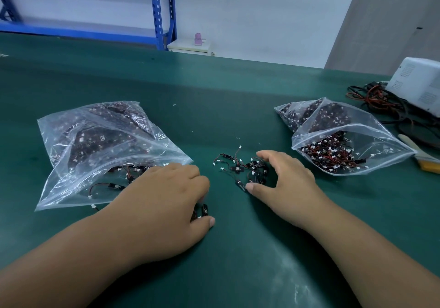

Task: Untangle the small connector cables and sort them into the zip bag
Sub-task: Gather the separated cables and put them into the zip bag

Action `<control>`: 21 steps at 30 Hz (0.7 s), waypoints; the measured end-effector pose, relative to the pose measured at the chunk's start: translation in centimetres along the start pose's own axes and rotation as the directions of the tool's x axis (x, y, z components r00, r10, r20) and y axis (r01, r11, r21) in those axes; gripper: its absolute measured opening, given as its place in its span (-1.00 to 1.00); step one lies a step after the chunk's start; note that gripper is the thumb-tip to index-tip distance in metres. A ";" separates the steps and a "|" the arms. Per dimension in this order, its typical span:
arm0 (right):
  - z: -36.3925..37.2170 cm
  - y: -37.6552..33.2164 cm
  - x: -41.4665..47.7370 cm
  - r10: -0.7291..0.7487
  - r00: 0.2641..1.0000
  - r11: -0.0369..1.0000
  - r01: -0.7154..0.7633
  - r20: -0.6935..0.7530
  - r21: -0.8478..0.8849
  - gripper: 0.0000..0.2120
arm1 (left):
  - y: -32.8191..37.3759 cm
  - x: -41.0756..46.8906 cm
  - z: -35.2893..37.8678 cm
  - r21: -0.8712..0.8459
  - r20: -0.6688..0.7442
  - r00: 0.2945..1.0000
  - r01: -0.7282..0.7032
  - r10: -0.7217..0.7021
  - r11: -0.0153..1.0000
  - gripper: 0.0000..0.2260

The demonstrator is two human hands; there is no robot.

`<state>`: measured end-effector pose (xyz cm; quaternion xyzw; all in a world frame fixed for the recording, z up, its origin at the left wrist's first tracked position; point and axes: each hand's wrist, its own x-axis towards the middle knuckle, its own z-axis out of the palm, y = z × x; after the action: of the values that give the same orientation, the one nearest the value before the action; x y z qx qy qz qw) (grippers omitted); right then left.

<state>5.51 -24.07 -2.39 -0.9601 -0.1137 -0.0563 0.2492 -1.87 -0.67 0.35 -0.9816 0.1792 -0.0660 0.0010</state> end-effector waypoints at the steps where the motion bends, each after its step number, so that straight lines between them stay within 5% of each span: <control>1: 0.0 -0.1 0.0 0.002 1.000 1.000 -0.002 -0.012 0.010 -0.42 | 0.0 0.0 0.0 0.007 0.007 1.000 -0.002 0.002 1.000 -0.67; 21: 0.0 0.9 0.6 0.106 0.993 0.975 -0.092 -0.060 0.202 -0.59 | -0.6 0.5 0.3 -0.121 -0.044 0.999 -0.004 -0.001 0.993 -0.90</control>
<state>6.33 -24.74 -2.75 -0.9324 -0.0621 -0.0658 0.3500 -1.15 -0.28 0.12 -0.9781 0.1836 -0.0765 -0.0622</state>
